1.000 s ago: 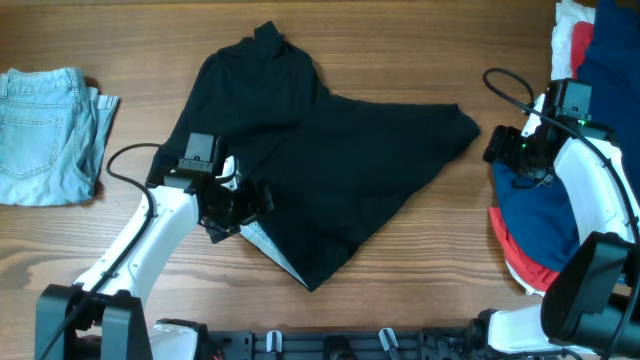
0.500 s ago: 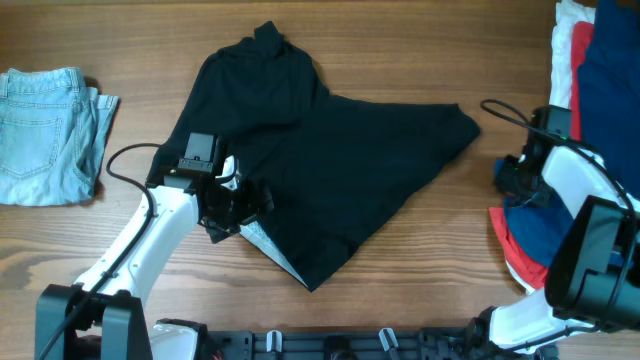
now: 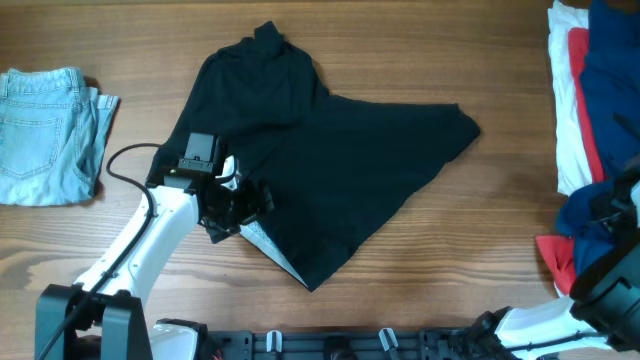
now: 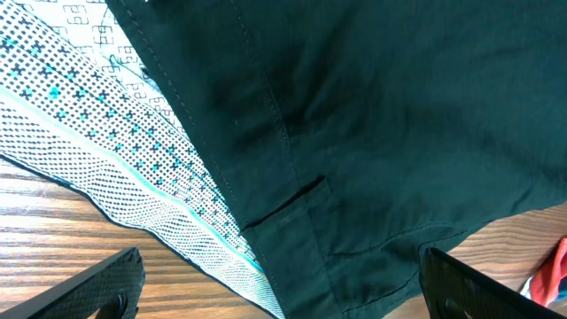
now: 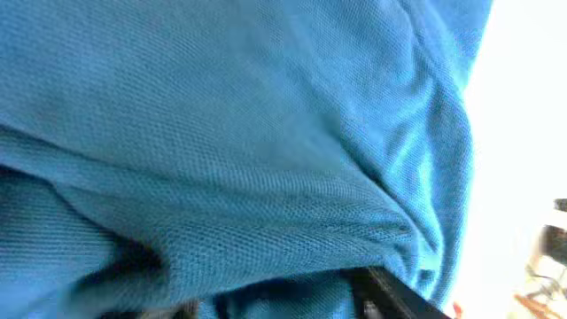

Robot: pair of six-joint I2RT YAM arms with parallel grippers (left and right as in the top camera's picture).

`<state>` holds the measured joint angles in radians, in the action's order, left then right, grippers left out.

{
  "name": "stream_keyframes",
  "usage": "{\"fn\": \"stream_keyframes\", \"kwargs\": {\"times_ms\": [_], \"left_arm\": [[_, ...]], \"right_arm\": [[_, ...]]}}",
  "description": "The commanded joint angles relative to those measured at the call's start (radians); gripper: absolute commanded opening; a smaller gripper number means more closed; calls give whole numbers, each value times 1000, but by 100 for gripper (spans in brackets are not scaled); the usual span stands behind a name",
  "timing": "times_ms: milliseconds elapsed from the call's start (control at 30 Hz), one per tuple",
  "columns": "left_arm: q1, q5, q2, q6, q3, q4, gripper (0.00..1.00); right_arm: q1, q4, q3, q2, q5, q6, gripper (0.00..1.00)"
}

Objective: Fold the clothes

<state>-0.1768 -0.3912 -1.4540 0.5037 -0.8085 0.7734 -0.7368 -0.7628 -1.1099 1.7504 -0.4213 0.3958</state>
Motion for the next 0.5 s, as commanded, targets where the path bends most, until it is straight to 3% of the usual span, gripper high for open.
{"fn": "stream_keyframes", "kwargs": {"times_ms": [0, 133, 333, 467], "left_arm": [[-5, -5, 1, 10, 1, -3, 100], [-5, -5, 1, 10, 1, -3, 100], [-5, -5, 1, 10, 1, -1, 100], [-5, -32, 1, 10, 3, 35, 100]], "right_arm": [[8, 6, -86, -29, 218, -79, 59], [37, 2, -102, -52, 550, -214, 61], [104, 7, -102, -233, 688, -218, 66], [230, -78, -101, -357, 789, -286, 71]]}}
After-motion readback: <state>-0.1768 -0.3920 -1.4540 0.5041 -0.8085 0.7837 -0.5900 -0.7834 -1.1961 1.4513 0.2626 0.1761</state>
